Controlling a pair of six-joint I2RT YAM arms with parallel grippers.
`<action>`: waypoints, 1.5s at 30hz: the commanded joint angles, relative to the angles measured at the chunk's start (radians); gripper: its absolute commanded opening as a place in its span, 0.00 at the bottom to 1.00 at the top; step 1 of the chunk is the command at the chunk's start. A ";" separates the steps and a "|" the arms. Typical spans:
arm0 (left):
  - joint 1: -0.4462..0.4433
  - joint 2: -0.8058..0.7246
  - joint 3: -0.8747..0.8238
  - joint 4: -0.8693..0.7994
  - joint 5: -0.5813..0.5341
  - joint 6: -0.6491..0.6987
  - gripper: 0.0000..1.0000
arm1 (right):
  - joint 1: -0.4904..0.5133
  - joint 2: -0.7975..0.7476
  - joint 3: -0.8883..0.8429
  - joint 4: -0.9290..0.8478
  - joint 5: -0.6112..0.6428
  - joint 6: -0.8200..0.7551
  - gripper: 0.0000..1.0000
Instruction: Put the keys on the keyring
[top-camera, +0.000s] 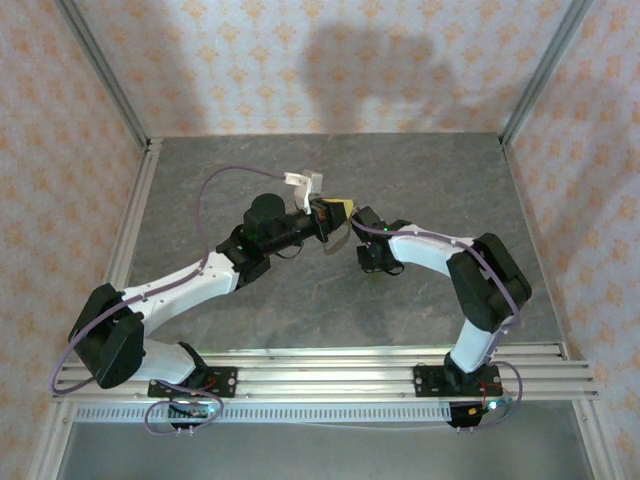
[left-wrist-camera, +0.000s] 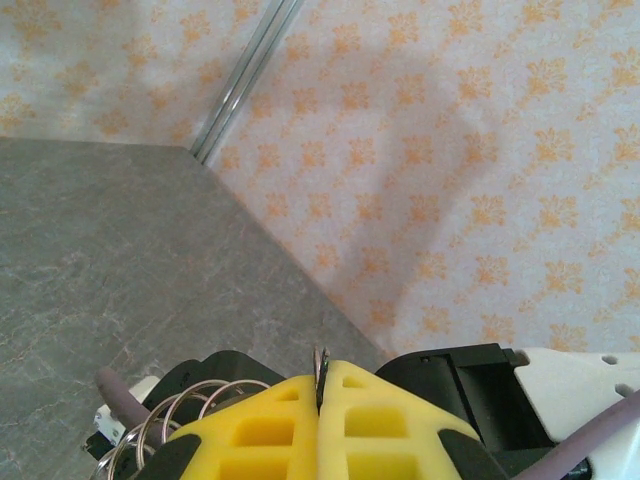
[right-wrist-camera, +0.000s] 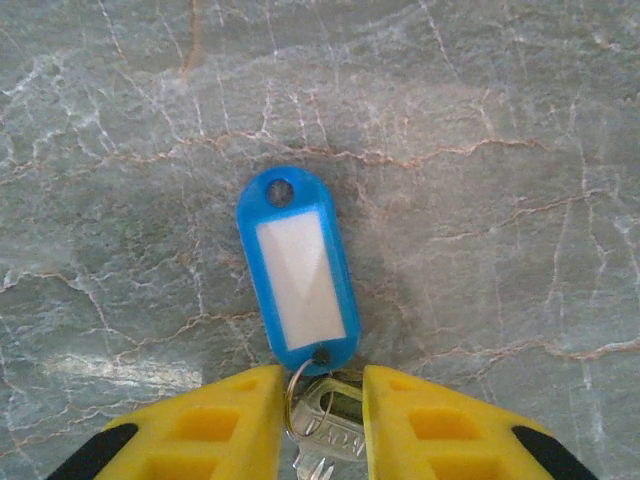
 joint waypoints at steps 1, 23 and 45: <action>-0.010 -0.002 0.025 0.061 -0.005 -0.003 0.00 | 0.009 0.014 0.035 -0.036 0.047 -0.020 0.27; -0.012 -0.005 0.025 0.044 -0.007 -0.002 0.00 | -0.072 -0.174 0.041 -0.026 -0.150 0.054 0.00; -0.012 -0.083 -0.006 -0.040 -0.031 0.058 0.00 | -0.377 -0.570 -0.262 0.407 -0.826 0.301 0.00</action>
